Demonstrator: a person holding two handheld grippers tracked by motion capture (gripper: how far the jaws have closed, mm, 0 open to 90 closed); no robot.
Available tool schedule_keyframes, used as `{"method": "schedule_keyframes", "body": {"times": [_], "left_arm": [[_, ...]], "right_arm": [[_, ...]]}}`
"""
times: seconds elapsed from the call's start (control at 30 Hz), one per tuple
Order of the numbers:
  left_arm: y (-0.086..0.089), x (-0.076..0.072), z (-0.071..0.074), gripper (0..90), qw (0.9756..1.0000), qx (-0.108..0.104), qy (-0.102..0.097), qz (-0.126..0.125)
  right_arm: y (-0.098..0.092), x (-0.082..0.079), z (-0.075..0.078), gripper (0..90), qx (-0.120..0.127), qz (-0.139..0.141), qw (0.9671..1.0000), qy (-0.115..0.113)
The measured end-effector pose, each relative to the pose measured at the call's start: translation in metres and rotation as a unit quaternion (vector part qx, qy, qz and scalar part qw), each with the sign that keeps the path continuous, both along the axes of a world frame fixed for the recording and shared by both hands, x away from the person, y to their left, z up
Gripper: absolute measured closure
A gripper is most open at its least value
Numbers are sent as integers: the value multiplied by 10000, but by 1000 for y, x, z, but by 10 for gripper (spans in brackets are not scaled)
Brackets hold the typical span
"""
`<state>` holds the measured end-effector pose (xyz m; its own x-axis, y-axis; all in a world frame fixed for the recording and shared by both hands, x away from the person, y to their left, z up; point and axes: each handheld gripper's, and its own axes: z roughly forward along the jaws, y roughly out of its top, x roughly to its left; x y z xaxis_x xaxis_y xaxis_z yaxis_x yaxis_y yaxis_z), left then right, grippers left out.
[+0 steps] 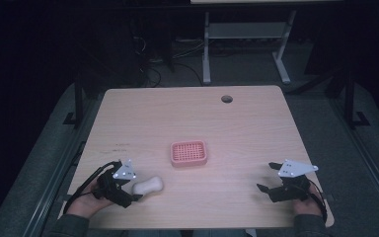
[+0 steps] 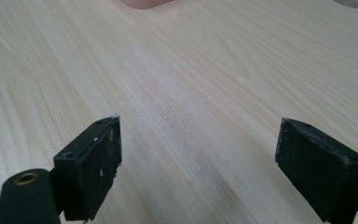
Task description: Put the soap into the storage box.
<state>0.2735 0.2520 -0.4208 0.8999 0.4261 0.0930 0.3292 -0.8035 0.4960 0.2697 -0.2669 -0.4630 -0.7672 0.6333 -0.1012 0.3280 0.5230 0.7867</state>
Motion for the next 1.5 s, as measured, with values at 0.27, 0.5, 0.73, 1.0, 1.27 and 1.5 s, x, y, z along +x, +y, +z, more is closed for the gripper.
{"method": "schedule_keyframes", "body": {"times": [0.27,0.5,0.73,1.0,1.27,1.5], "left_arm": [[-10,6,-1,232,9999,25,73,-106],[-18,10,-2,237,9998,59,123,-161],[-22,13,-3,242,9997,94,165,-165],[-29,16,-6,261,9994,175,251,-184],[-35,21,-9,305,9987,273,377,-185],[-37,22,-11,359,9985,311,426,-145]], "right_arm": [[0,0,0,137,9,-4,10000,2],[0,0,0,137,2,6,10000,-3],[0,0,0,137,-9,10,10000,2],[0,1,0,137,-13,14,10000,6],[0,0,0,138,-18,15,10000,7],[0,0,0,137,-19,17,10000,8]]}}
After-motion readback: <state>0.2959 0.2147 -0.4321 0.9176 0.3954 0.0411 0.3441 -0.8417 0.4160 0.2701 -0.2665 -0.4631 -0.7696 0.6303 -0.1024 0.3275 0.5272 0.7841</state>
